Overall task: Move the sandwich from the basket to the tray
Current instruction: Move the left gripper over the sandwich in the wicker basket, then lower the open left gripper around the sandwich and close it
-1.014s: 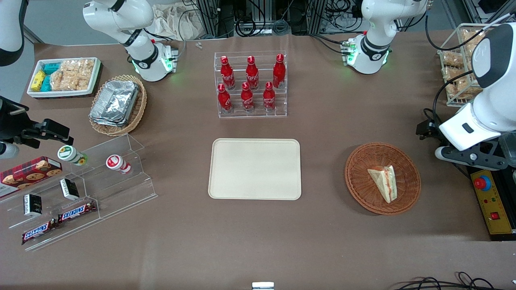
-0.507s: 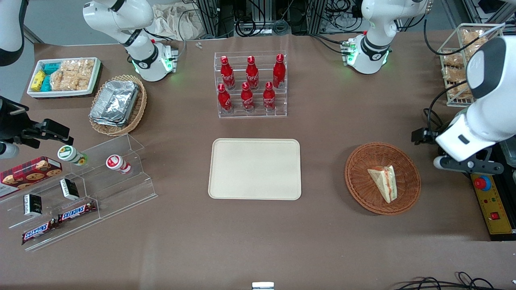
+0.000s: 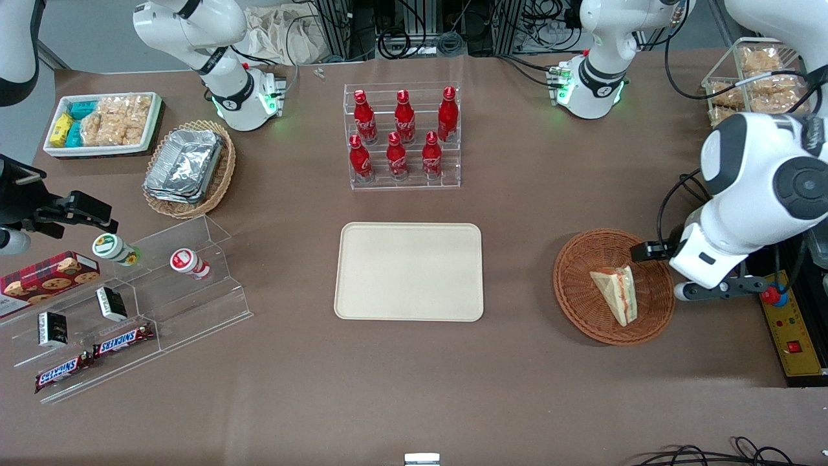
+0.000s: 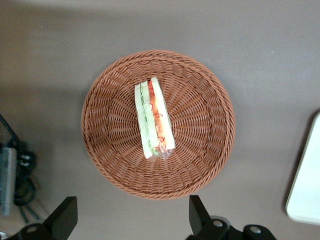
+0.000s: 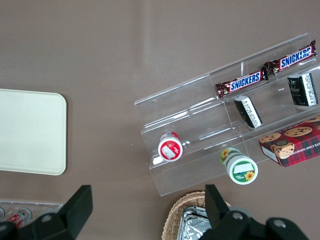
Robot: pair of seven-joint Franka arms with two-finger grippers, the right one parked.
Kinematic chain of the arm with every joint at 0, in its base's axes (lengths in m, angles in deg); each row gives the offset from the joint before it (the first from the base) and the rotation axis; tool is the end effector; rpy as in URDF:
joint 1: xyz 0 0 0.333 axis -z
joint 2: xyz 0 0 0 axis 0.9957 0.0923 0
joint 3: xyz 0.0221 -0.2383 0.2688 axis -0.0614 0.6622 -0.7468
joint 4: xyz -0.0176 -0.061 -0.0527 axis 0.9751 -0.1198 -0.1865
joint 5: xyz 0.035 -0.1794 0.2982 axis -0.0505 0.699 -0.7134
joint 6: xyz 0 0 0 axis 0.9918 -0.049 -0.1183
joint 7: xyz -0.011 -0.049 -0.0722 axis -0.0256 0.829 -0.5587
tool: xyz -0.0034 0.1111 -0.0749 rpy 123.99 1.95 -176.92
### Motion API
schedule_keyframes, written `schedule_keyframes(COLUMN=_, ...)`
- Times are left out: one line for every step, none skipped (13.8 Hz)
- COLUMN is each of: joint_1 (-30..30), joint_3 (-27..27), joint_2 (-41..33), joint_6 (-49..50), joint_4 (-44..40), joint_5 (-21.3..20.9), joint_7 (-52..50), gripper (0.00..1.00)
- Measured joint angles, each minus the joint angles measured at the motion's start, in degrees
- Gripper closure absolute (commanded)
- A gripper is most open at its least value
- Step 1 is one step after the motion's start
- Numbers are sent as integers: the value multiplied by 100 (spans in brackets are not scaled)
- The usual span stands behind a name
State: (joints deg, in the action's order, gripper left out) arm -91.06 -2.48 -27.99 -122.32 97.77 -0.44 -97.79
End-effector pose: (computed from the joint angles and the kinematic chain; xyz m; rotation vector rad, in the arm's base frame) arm 0.5850 -0.0549 0.4621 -3.0770 -0.2378 0.0720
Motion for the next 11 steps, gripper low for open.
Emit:
schedule_keyframes(joint_1=-4, joint_3=-10, joint_2=1, joint_6=-291, joint_4=223, joint_5=0, joint_7=-150, gripper=0)
schedule_keyframes(joint_1=-10, joint_3=-22, joint_2=4, joint_6=-619, joint_4=460, joint_5=-1, joint_7=-241, gripper=0)
schedule_keyframes(joint_1=-17, joint_3=-33, joint_2=6, joint_6=-907, joint_4=684, joint_5=-2, joint_7=-292, gripper=0)
schedule_keyframes(joint_1=-23, joint_3=-42, joint_2=11, joint_6=-1106, joint_4=871, joint_5=-3, joint_7=-316, gripper=0)
schedule_keyframes(joint_1=-30, joint_3=-49, joint_2=23, joint_6=-1238, joint_4=1000, joint_5=-3, joint_7=-330, gripper=0)
schedule_keyframes(joint_1=-35, joint_3=-63, joint_2=51, joint_6=-1341, joint_4=1072, joint_5=-4, joint_7=-353, gripper=0)
schedule_keyframes(joint_1=-43, joint_3=-90, joint_2=101, joint_6=-1420, joint_4=1104, joint_5=-4, joint_7=-399, gripper=0)
schedule_keyframes(joint_1=-52, joint_3=-120, joint_2=171, joint_6=-1505, joint_4=1117, joint_5=-5, joint_7=-469, gripper=0)
schedule_keyframes(joint_1=-56, joint_3=-145, joint_2=264, joint_6=-1590, joint_4=1123, joint_5=-5, joint_7=-538, gripper=0)
schedule_keyframes(joint_1=-56, joint_3=-159, joint_2=362, joint_6=-1648, joint_4=1124, joint_5=-5, joint_7=-598, gripper=0)
schedule_keyframes(joint_1=-56, joint_3=-161, joint_2=456, joint_6=-1689, joint_4=1124, joint_5=-7, joint_7=-643, gripper=0)
